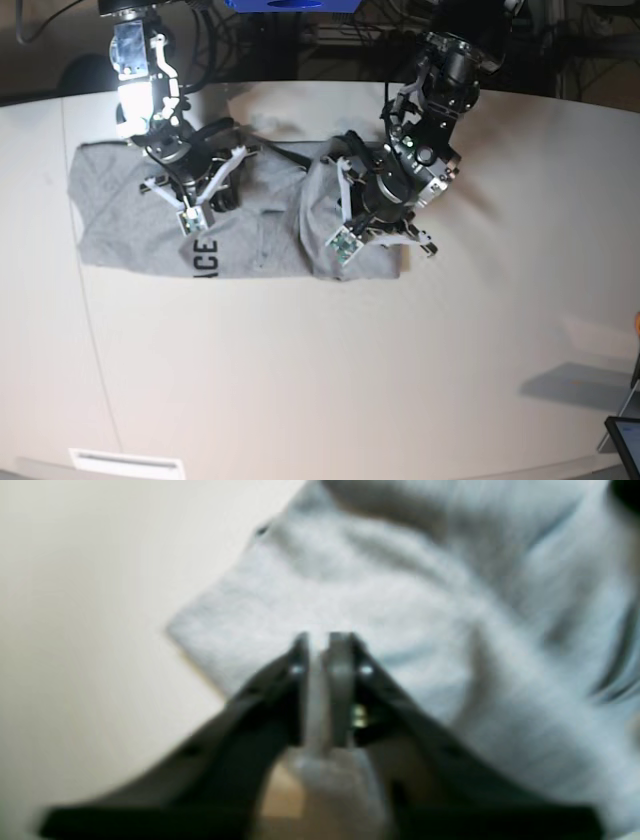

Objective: Fold the T-shirt properly
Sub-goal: 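Press the folded fabric down with the left gripper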

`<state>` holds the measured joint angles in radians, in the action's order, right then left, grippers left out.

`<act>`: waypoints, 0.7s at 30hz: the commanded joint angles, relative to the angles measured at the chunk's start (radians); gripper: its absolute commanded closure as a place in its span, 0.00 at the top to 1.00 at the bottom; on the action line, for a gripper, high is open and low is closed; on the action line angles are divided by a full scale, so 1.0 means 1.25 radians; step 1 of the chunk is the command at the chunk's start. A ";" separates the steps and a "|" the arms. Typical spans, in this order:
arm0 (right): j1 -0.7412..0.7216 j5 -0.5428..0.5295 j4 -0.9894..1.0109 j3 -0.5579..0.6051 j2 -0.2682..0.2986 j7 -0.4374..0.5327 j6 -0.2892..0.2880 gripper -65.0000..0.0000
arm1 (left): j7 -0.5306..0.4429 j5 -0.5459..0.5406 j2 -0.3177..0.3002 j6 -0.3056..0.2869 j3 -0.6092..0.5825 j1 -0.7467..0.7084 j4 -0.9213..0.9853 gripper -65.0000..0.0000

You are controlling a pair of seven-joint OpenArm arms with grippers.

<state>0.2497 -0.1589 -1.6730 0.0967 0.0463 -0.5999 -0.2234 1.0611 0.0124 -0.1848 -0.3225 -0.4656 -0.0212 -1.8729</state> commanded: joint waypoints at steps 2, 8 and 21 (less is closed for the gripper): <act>0.003 0.006 0.000 -0.001 0.002 -0.040 0.003 0.10 | -0.023 0.009 -0.003 -0.040 0.044 0.005 -0.018 0.40; -0.009 0.006 0.000 -0.001 0.003 -0.078 0.003 0.10 | -0.026 0.007 -0.018 -0.154 0.137 -0.016 -0.074 0.56; -0.011 0.006 0.000 -0.001 0.003 -0.078 0.003 0.10 | -0.023 -0.346 -0.023 -0.300 0.342 -0.006 -0.070 0.55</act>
<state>0.2329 -0.1623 -1.6752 0.0963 0.0467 -0.6449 -0.2237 1.0492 -0.4175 -0.2070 -0.7048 -0.0391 -0.0383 -1.9495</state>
